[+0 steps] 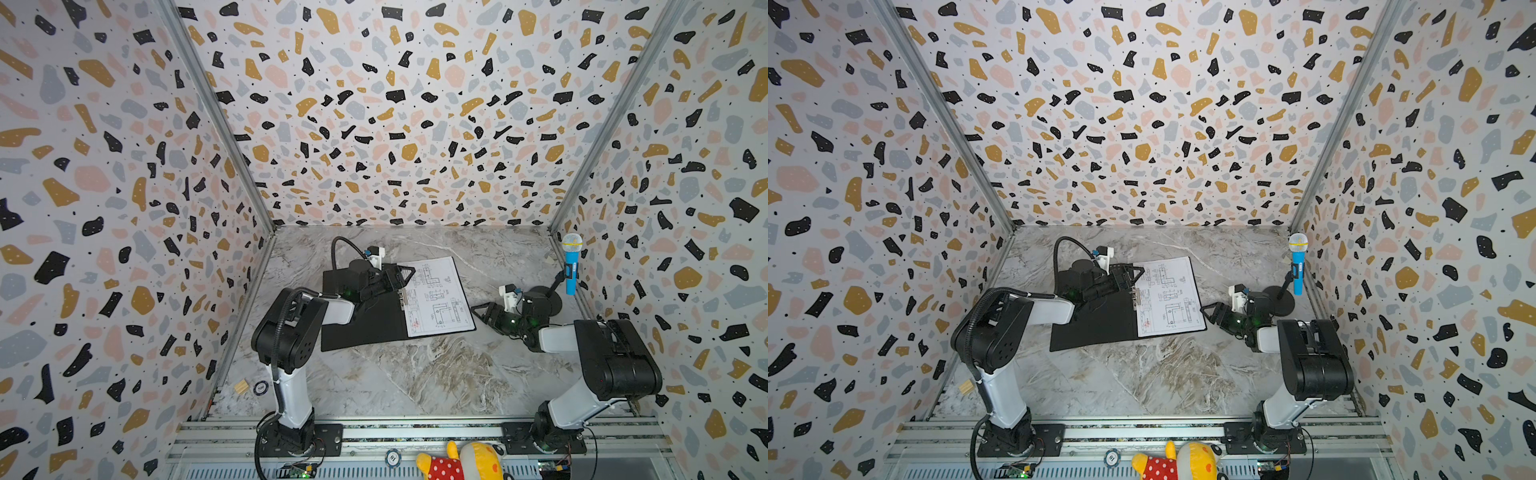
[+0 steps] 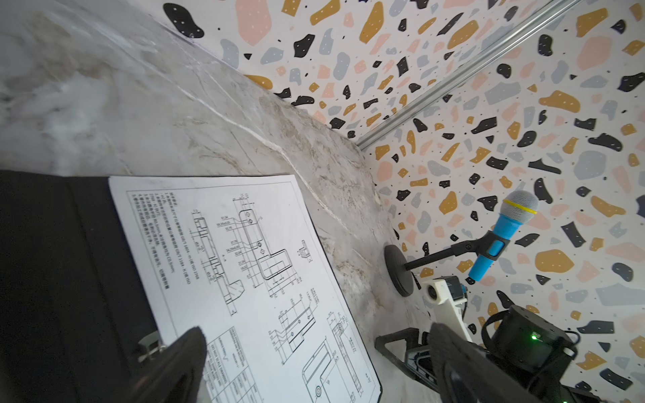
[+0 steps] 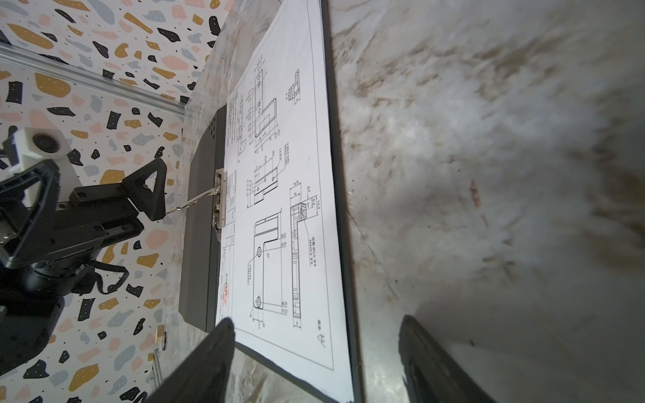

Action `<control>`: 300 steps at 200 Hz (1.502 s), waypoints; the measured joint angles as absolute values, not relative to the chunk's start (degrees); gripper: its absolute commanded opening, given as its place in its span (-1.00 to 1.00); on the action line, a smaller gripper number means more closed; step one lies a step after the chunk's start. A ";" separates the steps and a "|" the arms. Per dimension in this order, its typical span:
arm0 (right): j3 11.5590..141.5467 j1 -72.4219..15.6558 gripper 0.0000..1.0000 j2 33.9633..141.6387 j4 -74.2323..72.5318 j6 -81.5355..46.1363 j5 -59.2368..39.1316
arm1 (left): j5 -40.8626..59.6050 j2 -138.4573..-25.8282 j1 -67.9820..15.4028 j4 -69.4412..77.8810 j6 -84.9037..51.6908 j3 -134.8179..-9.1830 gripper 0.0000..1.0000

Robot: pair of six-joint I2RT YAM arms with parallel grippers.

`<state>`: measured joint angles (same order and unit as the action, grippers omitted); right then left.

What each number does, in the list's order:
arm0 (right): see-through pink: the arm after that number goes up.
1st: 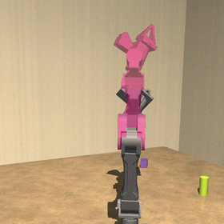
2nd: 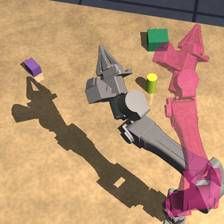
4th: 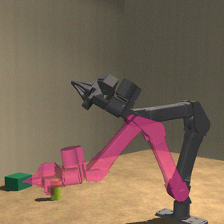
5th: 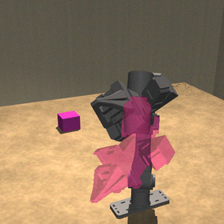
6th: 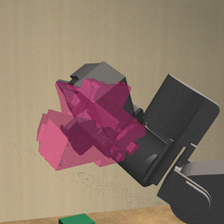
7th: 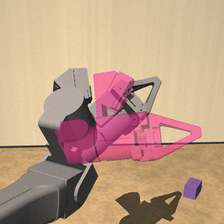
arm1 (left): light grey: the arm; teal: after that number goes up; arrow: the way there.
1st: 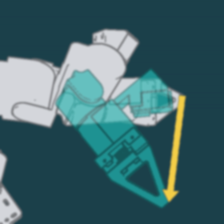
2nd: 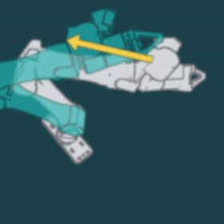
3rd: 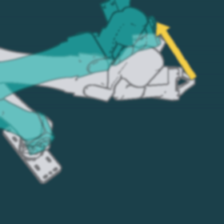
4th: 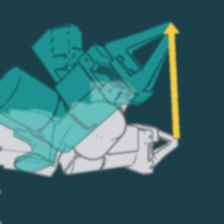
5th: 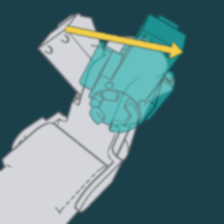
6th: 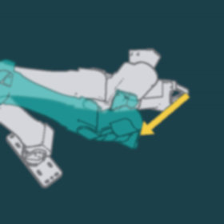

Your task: Put the files into the folder

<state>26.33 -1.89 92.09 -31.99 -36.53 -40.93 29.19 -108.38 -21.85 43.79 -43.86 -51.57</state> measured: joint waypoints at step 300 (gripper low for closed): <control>26.33 -1.89 0.51 91.96 -31.70 -36.49 -40.73 | 23.24 -117.69 -19.59 25.45 -40.64 -60.03 -0.53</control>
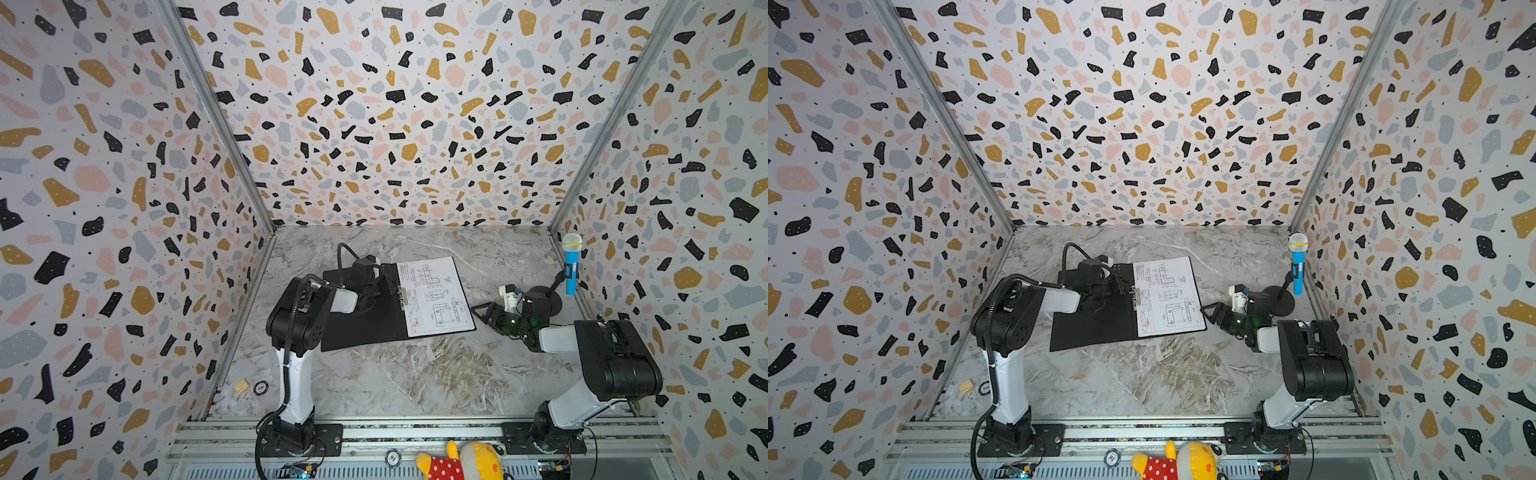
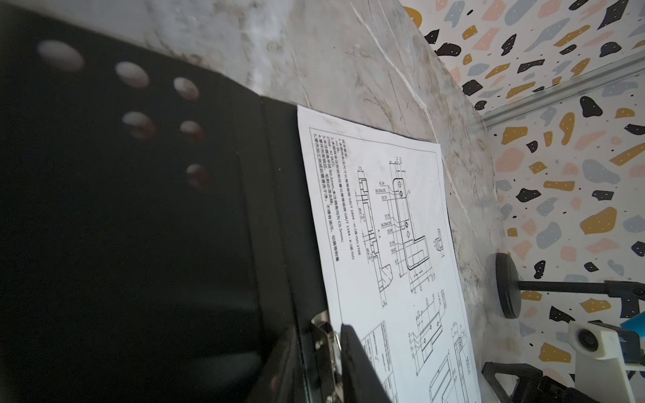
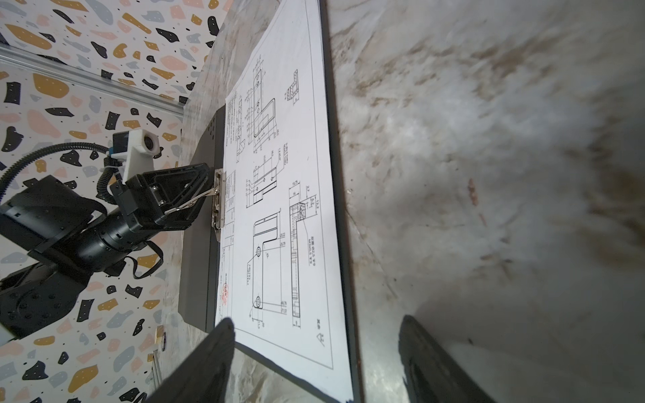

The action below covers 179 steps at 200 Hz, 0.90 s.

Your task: Put the files into the folder

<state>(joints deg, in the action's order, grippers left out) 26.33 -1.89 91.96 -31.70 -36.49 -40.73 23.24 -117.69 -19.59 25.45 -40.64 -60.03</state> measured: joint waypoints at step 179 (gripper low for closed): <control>26.33 -1.89 0.51 91.83 -31.48 -36.49 -40.73 | 23.00 -118.54 -21.87 24.27 -40.60 -60.88 -0.75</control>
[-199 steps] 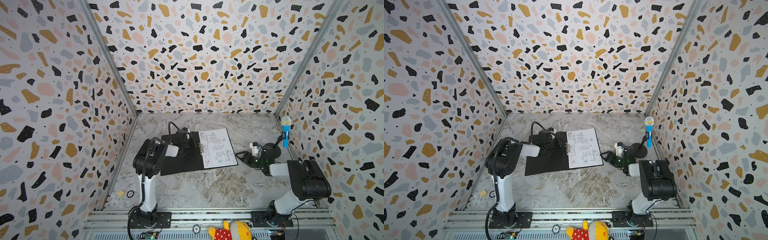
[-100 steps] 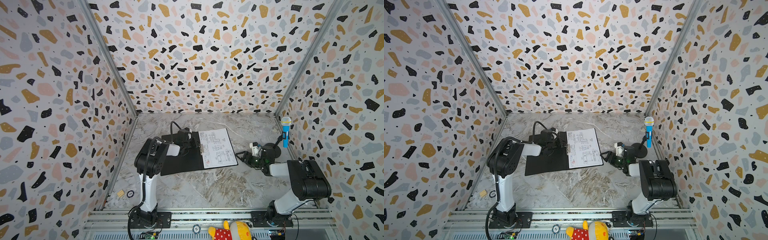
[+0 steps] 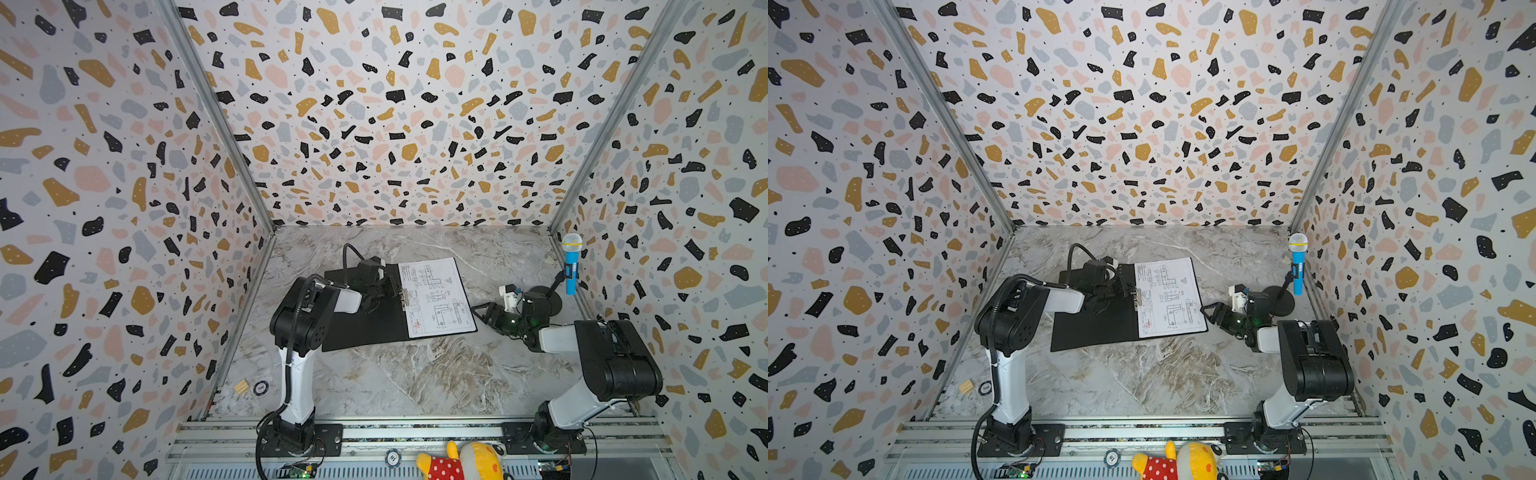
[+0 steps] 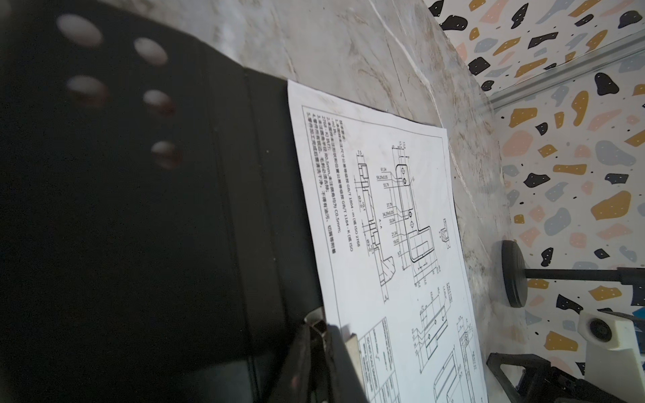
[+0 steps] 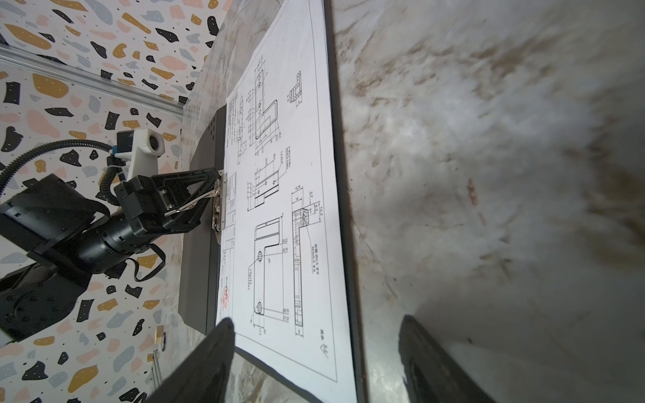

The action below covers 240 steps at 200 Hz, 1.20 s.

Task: Put the files into the folder
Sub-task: 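Reach the right gripper across to the clip while the left holds it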

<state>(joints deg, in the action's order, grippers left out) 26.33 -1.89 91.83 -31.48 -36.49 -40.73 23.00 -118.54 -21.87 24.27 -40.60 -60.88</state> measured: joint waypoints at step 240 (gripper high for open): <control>43.72 -20.27 -0.14 95.42 -24.18 -55.68 -41.56 | 22.22 -115.94 -23.59 34.63 -48.97 -51.99 -0.84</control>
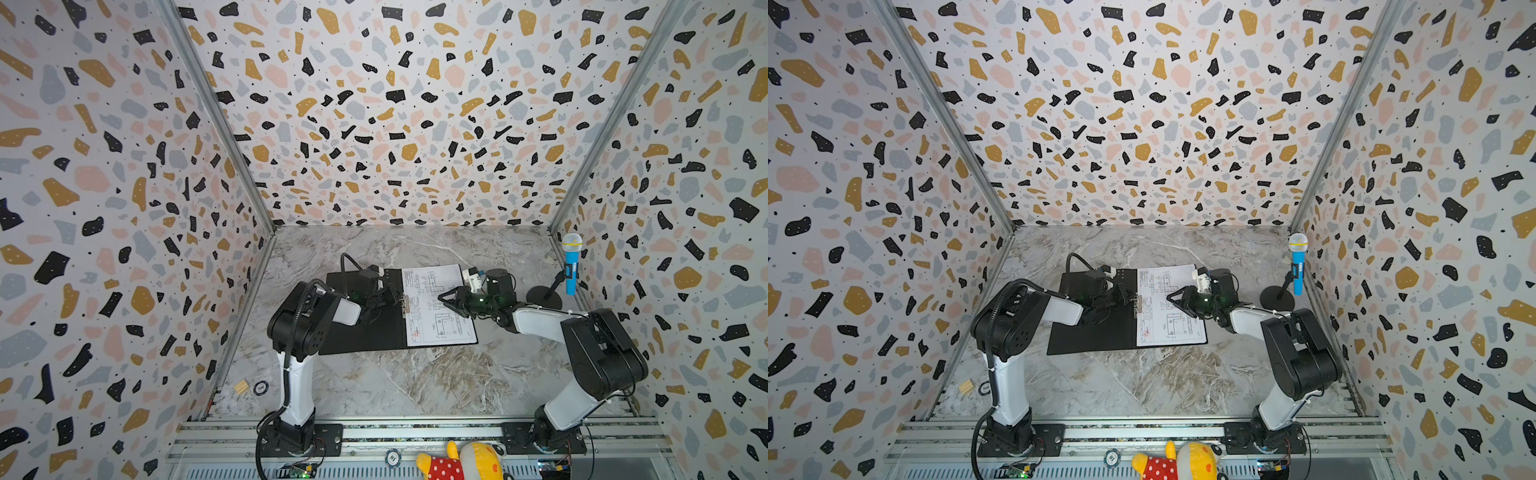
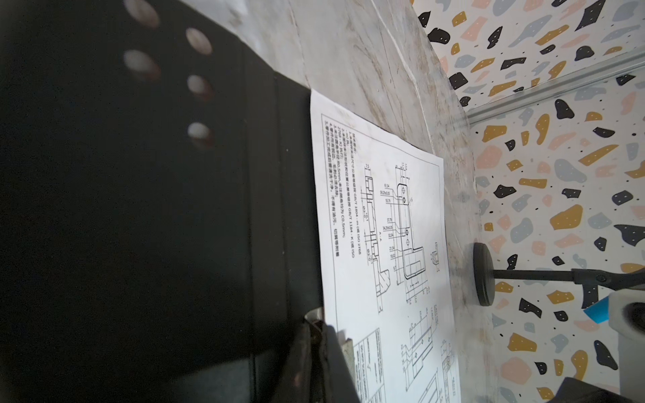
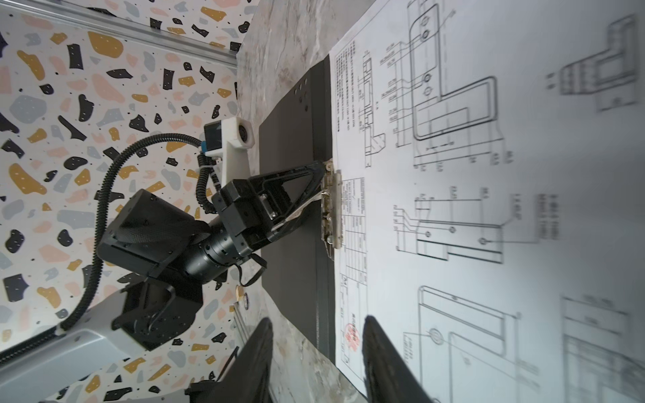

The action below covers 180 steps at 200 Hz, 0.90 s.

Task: Put the files into the folder
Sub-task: 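Reach the right gripper across to the clip while the left holds it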

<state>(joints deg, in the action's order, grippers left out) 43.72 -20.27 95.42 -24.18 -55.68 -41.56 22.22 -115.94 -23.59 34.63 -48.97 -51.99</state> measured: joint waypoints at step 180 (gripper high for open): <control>54.15 -31.90 -0.30 113.19 -40.16 -86.30 -46.94 | 23.22 -115.81 -23.70 38.68 -55.31 -49.54 -0.91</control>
